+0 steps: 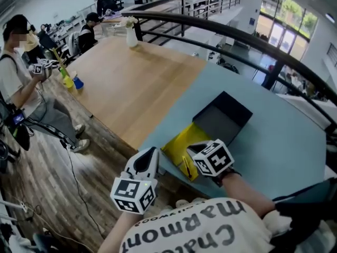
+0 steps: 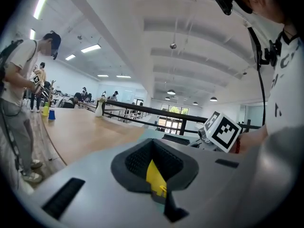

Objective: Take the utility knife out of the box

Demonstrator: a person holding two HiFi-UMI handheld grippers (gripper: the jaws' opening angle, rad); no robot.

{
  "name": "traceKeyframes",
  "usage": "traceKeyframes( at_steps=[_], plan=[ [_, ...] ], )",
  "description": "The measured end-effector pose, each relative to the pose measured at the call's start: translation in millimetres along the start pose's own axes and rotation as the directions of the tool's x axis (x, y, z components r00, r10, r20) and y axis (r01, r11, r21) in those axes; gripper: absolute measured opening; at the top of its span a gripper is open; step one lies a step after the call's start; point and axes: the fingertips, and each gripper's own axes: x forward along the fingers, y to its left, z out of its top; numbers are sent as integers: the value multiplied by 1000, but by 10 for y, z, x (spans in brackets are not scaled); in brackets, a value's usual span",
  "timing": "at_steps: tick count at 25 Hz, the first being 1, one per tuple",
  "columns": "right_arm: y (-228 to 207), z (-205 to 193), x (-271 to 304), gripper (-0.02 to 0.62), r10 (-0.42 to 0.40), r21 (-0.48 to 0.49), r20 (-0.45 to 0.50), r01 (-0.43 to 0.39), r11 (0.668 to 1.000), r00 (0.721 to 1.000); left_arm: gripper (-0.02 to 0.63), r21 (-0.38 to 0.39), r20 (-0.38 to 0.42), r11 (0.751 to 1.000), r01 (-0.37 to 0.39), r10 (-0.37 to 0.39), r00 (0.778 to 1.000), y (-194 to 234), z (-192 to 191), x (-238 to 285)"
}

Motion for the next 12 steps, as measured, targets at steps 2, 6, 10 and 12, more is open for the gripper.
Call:
traceKeyframes(
  at_steps=[2,6,10,12],
  plan=[
    [-39,-26,120,40,11,-5,-38,-11,1000,999,2,-9,-20,1000,-7,7,1000,67,-60,44],
    [-42,-173,271,40,53,34,-95,-50,998,994,2,-26,-53,999,-36,35,998,173,-189,51],
    [-125,-198,399,41,60,50,-129,-53,997,990,2,-33,-88,999,-43,40,995,277,-313,108],
    [-136,-211,455,41,64,64,-148,-55,996,987,2,-42,-112,999,-35,30,993,334,-378,126]
  ],
)
